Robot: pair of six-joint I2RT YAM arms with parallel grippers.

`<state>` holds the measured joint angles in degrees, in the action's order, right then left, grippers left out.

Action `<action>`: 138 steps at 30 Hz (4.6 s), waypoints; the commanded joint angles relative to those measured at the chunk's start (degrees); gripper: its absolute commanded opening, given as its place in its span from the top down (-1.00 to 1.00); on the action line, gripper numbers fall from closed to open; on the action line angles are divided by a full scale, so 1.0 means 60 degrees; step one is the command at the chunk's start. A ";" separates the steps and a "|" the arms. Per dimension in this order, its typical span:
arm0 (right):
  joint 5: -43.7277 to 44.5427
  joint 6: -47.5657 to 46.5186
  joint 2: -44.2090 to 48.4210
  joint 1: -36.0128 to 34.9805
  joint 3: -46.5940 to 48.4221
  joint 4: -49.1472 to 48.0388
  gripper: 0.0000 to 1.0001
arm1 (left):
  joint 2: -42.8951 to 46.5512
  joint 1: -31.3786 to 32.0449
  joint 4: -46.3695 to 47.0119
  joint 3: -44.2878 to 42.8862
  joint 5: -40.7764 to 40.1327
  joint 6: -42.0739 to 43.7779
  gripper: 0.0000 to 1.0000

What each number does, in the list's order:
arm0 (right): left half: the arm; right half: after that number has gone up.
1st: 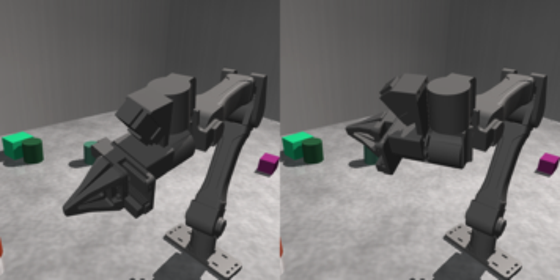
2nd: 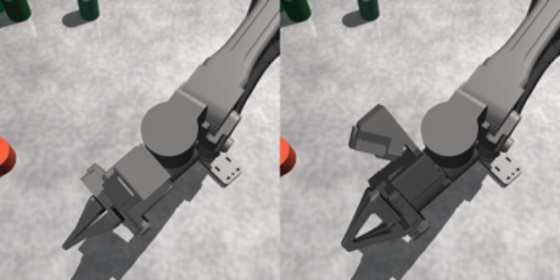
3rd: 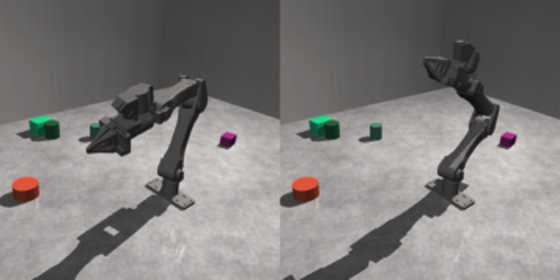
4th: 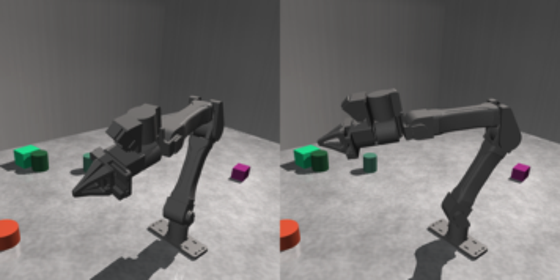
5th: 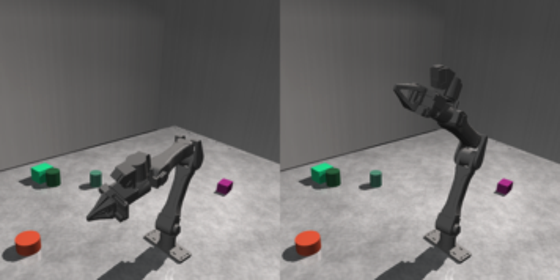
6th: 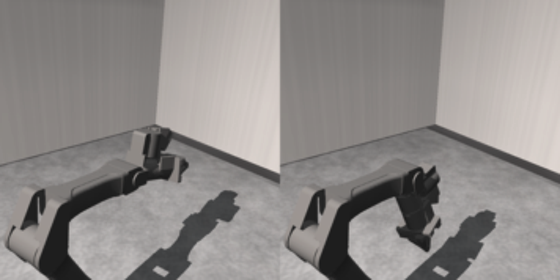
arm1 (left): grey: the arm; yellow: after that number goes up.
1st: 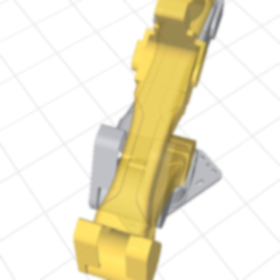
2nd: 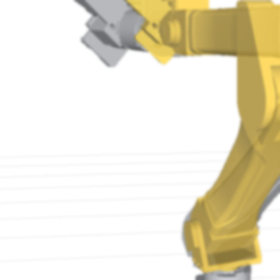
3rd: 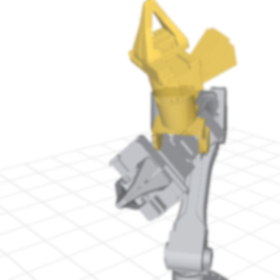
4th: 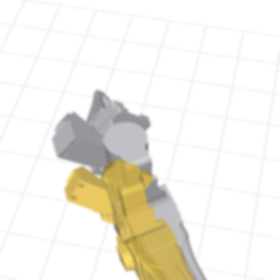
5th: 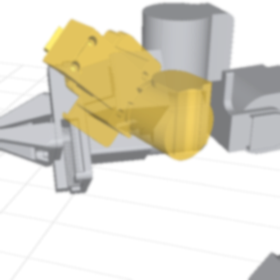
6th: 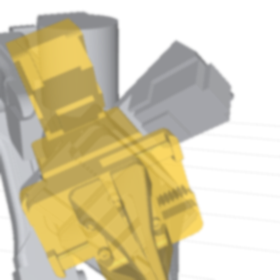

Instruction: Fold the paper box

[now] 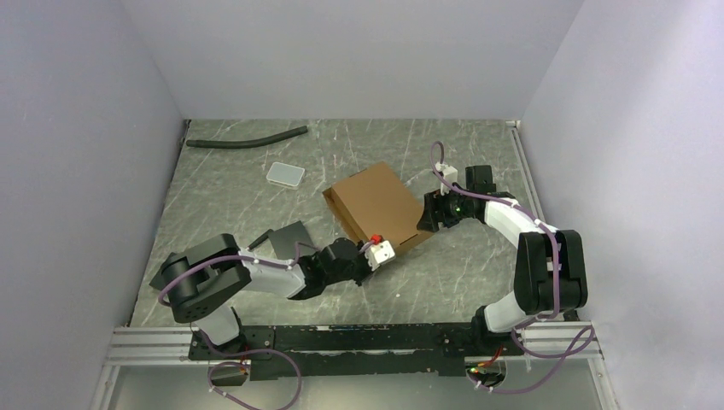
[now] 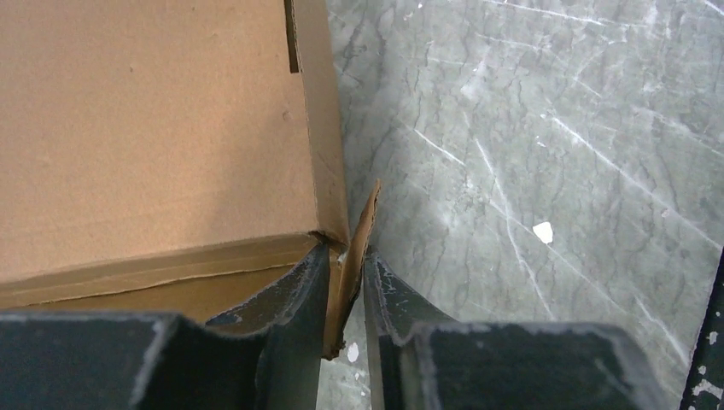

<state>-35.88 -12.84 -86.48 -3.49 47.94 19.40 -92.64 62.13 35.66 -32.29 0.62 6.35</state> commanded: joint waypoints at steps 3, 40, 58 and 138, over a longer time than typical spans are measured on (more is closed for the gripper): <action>0.0698 -0.0262 -0.0182 0.0009 0.0169 -0.0069 -0.40 | -0.0037 -0.0038 -0.0288 -0.0602 0.0375 0.0105 0.43; 0.0741 -0.0262 -0.0286 -0.0010 0.0198 -0.0032 -0.40 | 0.0541 -0.0035 0.0302 0.0590 0.0209 -0.0642 1.00; 0.0785 -0.0289 -0.0393 -0.0072 0.0242 0.0004 -0.40 | 0.0628 -0.0057 0.0634 0.0857 -0.0075 -0.0738 1.00; 0.0634 -0.0365 -0.0406 -0.0194 0.0271 0.0078 -0.39 | 0.2374 -0.1014 -0.4731 -0.2099 -0.0073 -0.2761 -0.01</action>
<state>-35.42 -13.10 -87.37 -4.19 49.01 19.05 -83.94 57.32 9.45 -44.25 1.96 -5.02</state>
